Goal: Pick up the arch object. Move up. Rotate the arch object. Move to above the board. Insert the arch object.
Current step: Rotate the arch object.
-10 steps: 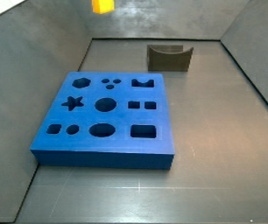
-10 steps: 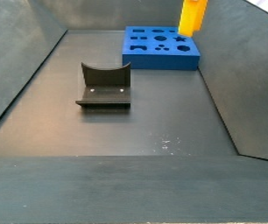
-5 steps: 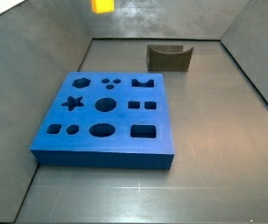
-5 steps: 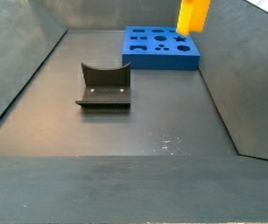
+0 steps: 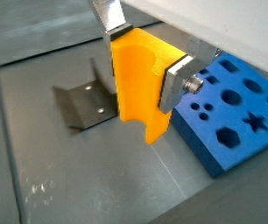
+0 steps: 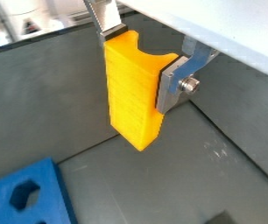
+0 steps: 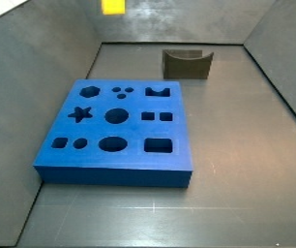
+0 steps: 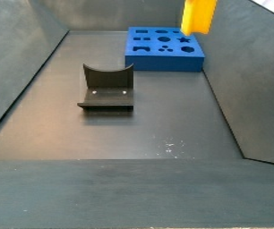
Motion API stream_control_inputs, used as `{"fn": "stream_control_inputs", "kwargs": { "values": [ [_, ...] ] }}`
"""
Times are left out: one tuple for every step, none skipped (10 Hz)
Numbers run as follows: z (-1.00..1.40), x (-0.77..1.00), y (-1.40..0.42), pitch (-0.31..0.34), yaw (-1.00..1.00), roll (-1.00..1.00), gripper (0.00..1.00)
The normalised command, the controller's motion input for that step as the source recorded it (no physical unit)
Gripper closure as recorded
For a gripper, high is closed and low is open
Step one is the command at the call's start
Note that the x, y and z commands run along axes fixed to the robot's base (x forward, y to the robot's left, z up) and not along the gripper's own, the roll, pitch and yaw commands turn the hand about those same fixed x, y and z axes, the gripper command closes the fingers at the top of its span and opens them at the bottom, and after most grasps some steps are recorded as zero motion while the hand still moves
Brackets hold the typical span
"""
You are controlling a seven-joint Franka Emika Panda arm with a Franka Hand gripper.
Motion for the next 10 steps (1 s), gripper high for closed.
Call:
{"fn": "stream_control_inputs", "kwargs": {
  "values": [
    [0.0,0.0,0.01,-0.001,-0.95,0.0,1.0],
    [0.0,0.0,0.01,-0.001,-0.72,0.0,1.0],
    [0.0,0.0,0.01,-0.001,-0.44,0.0,1.0],
    [0.0,0.0,0.01,-0.001,-0.33,0.0,1.0],
    [-1.0,0.0,0.0,0.0,0.0,0.0,1.0],
    [-1.0,0.0,0.0,-0.003,0.04,0.0,1.0],
    [-1.0,0.02,0.0,-0.014,0.04,0.0,1.0],
    [-1.0,0.02,0.0,-0.019,0.04,-0.01,1.0],
    [-1.0,0.02,0.0,-0.024,0.03,-0.02,1.0],
    [-1.0,0.02,0.0,-0.028,0.02,-0.02,1.0]
  ]
}}
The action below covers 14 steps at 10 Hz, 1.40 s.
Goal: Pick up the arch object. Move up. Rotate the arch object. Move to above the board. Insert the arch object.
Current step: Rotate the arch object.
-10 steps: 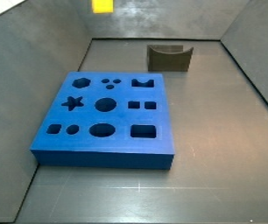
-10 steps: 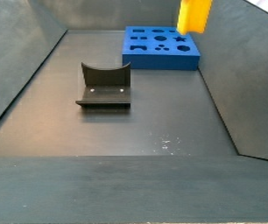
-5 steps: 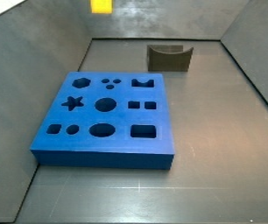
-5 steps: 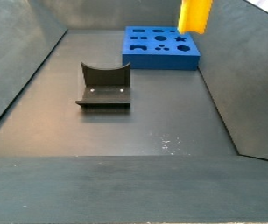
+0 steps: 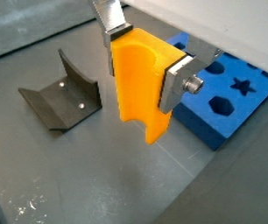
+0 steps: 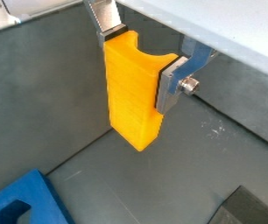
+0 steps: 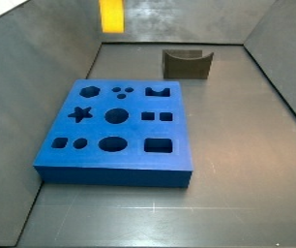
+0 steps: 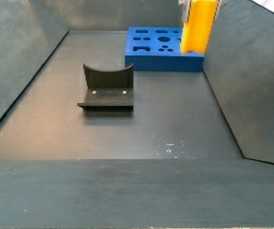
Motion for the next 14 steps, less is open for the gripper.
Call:
{"fn": "stream_control_inputs", "kwargs": {
  "values": [
    [-1.0,0.02,0.0,-0.033,0.02,-0.03,1.0],
    [-1.0,0.02,0.0,-0.031,0.02,-0.04,1.0],
    [-1.0,0.03,0.0,-0.03,0.02,-0.05,1.0],
    [-1.0,0.03,0.0,-0.033,0.02,-0.05,1.0],
    [-1.0,0.03,0.0,-0.035,0.02,-0.06,1.0],
    [-1.0,0.03,-0.01,-0.037,0.02,-0.07,1.0],
    [-1.0,0.03,-0.01,-0.036,0.02,-0.08,1.0],
    [-1.0,0.04,-0.01,-0.036,0.02,-0.08,1.0],
    [-1.0,0.04,-0.01,-0.034,0.02,-0.09,1.0],
    [-1.0,0.04,-0.01,-0.035,0.02,-0.1,1.0],
    [-1.0,0.04,-0.01,-0.038,0.02,-0.1,1.0],
    [-0.85,0.04,-0.01,-0.04,0.02,-0.11,1.0],
    [-0.79,0.04,-0.01,-0.043,0.02,-0.12,1.0],
    [-0.68,0.03,-0.01,-0.042,0.02,-0.12,1.0]
  ]
}}
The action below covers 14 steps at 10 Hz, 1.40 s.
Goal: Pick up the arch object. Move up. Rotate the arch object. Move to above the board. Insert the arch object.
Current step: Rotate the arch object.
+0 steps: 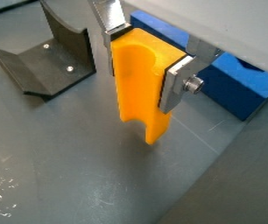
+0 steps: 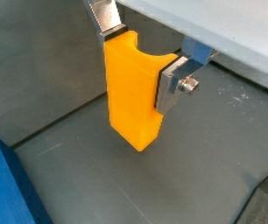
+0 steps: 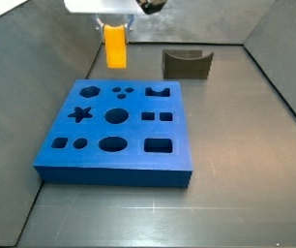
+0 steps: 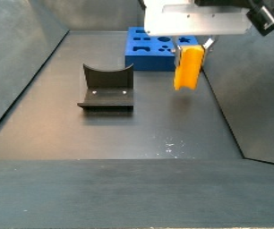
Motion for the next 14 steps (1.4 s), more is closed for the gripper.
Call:
{"fn": "stream_control_inputs", "kwargs": {
  "values": [
    [0.0,0.0,0.0,0.0,0.0,0.0,0.0],
    [0.79,0.0,0.0,0.0,0.0,0.0,0.0],
    [0.78,0.0,0.0,0.006,0.0,0.0,0.0],
    [0.68,-0.02,0.0,0.028,0.0,0.01,0.0],
    [0.54,-0.02,0.01,0.036,-0.01,0.02,0.0],
    [0.41,-0.02,0.01,0.042,-0.01,0.03,0.0],
    [0.33,-0.02,0.01,0.043,-0.01,0.03,0.0],
    [0.0,0.0,0.0,0.0,1.0,0.0,0.0],
    [-0.11,0.01,0.0,0.0,1.0,0.0,0.0],
    [-0.1,0.03,-0.01,-0.001,1.0,0.0,0.0],
    [-0.07,0.04,0.0,-0.002,1.0,0.0,0.0],
    [-0.05,0.04,0.0,-0.003,1.0,0.0,0.0],
    [-0.05,0.04,0.0,-0.003,1.0,0.0,0.0],
    [-0.05,0.04,0.0,-0.003,1.0,0.0,0.0]
  ]
}}
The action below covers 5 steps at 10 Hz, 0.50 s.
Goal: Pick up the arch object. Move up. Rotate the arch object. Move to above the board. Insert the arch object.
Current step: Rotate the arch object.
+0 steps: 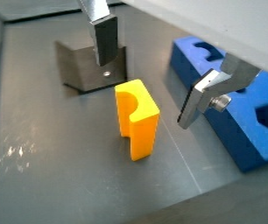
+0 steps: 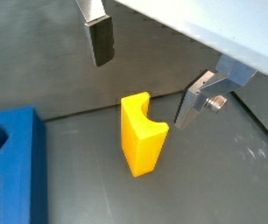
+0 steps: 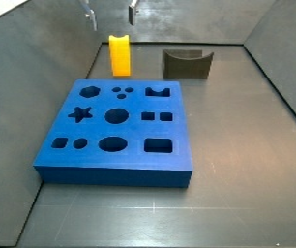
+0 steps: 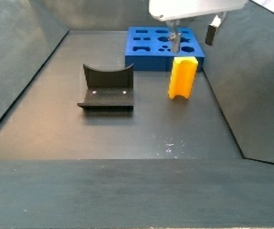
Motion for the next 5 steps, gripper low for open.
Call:
{"fn": "stream_control_inputs", "kwargs": {
  "values": [
    [-0.05,0.04,0.0,-0.003,1.0,0.0,0.0],
    [-0.04,0.04,0.0,-0.003,1.0,0.0,0.0],
    [-0.04,0.04,0.0,-0.003,1.0,0.0,0.0],
    [-0.04,0.04,0.0,-0.004,1.0,0.0,0.0],
    [-0.04,0.04,0.0,-0.004,1.0,0.0,0.0]
  ]
}}
